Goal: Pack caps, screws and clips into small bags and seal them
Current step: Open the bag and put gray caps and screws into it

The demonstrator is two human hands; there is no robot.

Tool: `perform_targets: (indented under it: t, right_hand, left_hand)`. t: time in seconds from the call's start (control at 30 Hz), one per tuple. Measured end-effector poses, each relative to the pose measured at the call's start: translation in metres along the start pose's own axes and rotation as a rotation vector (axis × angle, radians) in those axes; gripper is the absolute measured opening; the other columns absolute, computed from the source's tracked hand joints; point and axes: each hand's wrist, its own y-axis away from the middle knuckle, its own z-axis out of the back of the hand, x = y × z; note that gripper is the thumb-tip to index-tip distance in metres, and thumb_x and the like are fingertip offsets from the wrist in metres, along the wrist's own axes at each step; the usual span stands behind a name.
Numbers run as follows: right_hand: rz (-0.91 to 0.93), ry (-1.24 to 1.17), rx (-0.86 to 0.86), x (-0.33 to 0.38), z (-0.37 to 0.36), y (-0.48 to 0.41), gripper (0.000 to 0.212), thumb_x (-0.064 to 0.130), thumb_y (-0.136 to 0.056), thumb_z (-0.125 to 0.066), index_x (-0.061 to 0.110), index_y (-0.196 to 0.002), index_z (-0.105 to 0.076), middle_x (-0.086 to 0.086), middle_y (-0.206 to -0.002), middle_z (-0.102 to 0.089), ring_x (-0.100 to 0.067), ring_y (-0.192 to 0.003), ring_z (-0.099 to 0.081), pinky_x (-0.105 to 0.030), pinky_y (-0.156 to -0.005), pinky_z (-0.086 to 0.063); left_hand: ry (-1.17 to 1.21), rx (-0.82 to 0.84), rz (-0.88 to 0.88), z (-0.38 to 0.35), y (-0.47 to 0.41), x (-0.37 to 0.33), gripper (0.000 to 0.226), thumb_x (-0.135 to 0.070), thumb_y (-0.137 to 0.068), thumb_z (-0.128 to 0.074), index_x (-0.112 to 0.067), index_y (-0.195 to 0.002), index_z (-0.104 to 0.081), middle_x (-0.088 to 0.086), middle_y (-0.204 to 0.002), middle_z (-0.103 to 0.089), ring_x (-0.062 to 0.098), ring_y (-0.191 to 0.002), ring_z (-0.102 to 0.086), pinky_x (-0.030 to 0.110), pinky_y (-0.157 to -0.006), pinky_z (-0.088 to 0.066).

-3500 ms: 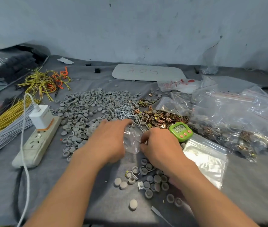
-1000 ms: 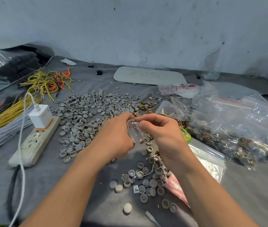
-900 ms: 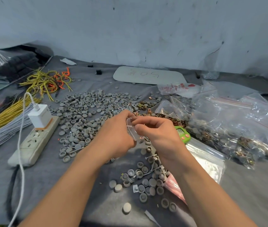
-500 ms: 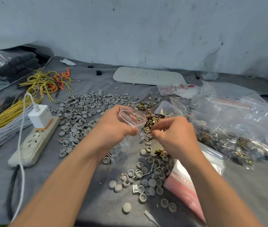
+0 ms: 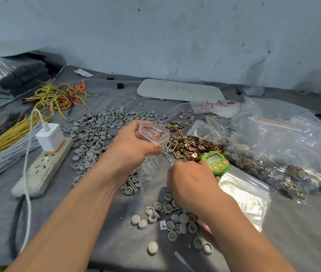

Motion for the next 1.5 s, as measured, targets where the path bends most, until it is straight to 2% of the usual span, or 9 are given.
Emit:
perform_targets:
  t: [0.07, 0.17, 0.4, 0.63, 0.77, 1.03, 1.17, 1.27, 1.5]
  right_hand:
    - [0.027, 0.049, 0.006, 0.005, 0.000, 0.001, 0.021, 0.007, -0.082, -0.056, 0.020, -0.067, -0.047, 0.002, -0.063, -0.047, -0.023, -0.062, -0.043, -0.043, -0.088, -0.028]
    - [-0.007, -0.049, -0.071, 0.005, 0.002, 0.000, 0.013, 0.011, -0.087, -0.061, 0.021, -0.082, -0.066, 0.002, -0.077, -0.063, -0.023, -0.072, -0.056, -0.040, -0.092, -0.039]
    - [-0.146, -0.578, -0.596, -0.009, 0.014, 0.000, 0.012, 0.024, -0.092, -0.074, 0.033, -0.085, -0.077, 0.019, -0.077, -0.070, -0.006, -0.072, -0.067, -0.033, -0.073, -0.058]
    - [-0.211, -0.316, -0.236, -0.008, 0.002, -0.011, 0.013, 0.022, -0.093, -0.071, 0.031, -0.097, -0.079, 0.006, -0.095, -0.077, -0.021, -0.090, -0.069, -0.039, -0.090, -0.058]
    - [-0.161, -0.217, -0.251, 0.002, -0.013, -0.024, 0.015, 0.032, -0.096, -0.064, 0.027, -0.102, -0.077, 0.000, -0.100, -0.074, -0.025, -0.100, -0.063, -0.036, -0.086, -0.050]
    - [-0.192, -0.141, -0.235, 0.016, -0.027, -0.034, 0.005, 0.017, -0.085, -0.067, 0.022, -0.084, -0.066, 0.002, -0.071, -0.055, -0.029, -0.079, -0.055, -0.043, -0.084, -0.033]
    - [-0.268, -0.121, -0.219, 0.014, -0.027, -0.037, 0.026, 0.024, -0.088, -0.065, 0.022, -0.072, -0.045, 0.004, -0.066, -0.043, -0.030, -0.077, -0.049, -0.044, -0.081, -0.023]
    - [-0.272, -0.162, -0.184, 0.012, -0.025, -0.039, 0.021, 0.021, -0.084, -0.064, 0.020, -0.079, -0.044, 0.003, -0.067, -0.042, -0.031, -0.087, -0.059, -0.043, -0.082, -0.023]
    - [-0.298, -0.165, -0.171, 0.015, -0.023, -0.037, 0.033, 0.021, -0.079, -0.072, 0.019, -0.069, -0.041, -0.001, -0.063, -0.047, -0.021, -0.060, -0.044, -0.042, -0.085, -0.027]
  left_hand:
    - [-0.010, 0.005, 0.004, 0.000, 0.001, 0.000, 0.060, 0.012, -0.073, -0.080, -0.023, -0.118, -0.064, -0.010, -0.093, -0.078, 0.006, -0.084, -0.075, 0.024, -0.072, -0.052]
    - [-0.036, -0.009, -0.003, -0.001, 0.002, -0.002, 0.060, 0.012, -0.072, -0.081, -0.023, -0.118, -0.064, -0.011, -0.095, -0.078, 0.004, -0.084, -0.074, 0.016, -0.066, -0.052]
    - [-0.040, -0.057, -0.036, -0.003, 0.004, -0.003, 0.060, 0.013, -0.070, -0.081, -0.022, -0.116, -0.065, -0.007, -0.095, -0.078, 0.003, -0.085, -0.074, 0.015, -0.066, -0.053]
    - [-0.025, -0.177, -0.051, -0.001, 0.005, -0.006, 0.059, 0.015, -0.069, -0.082, -0.028, -0.104, -0.063, -0.007, -0.093, -0.076, 0.003, -0.083, -0.073, 0.017, -0.067, -0.053]
    - [-0.021, -0.209, -0.064, 0.000, 0.007, -0.008, 0.057, 0.017, -0.068, -0.080, -0.027, -0.101, -0.064, -0.005, -0.094, -0.075, 0.009, -0.088, -0.072, 0.024, -0.074, -0.054]
    - [-0.042, -0.196, -0.062, 0.000, 0.007, -0.008, 0.060, 0.016, -0.067, -0.081, -0.030, -0.102, -0.064, -0.006, -0.095, -0.076, 0.008, -0.090, -0.073, 0.022, -0.070, -0.054]
    - [-0.075, -0.199, -0.075, -0.001, 0.009, -0.008, 0.059, 0.015, -0.067, -0.083, -0.030, -0.100, -0.064, -0.007, -0.095, -0.076, 0.009, -0.089, -0.073, 0.024, -0.072, -0.055]
    - [-0.091, -0.195, -0.087, -0.002, 0.010, -0.008, 0.059, 0.014, -0.067, -0.084, -0.031, -0.099, -0.063, -0.005, -0.098, -0.076, 0.010, -0.092, -0.073, 0.027, -0.079, -0.057]
    - [-0.125, -0.198, -0.104, -0.004, 0.010, -0.004, 0.060, 0.015, -0.067, -0.083, -0.030, -0.102, -0.065, -0.008, -0.094, -0.076, 0.011, -0.090, -0.074, 0.033, -0.082, -0.059]
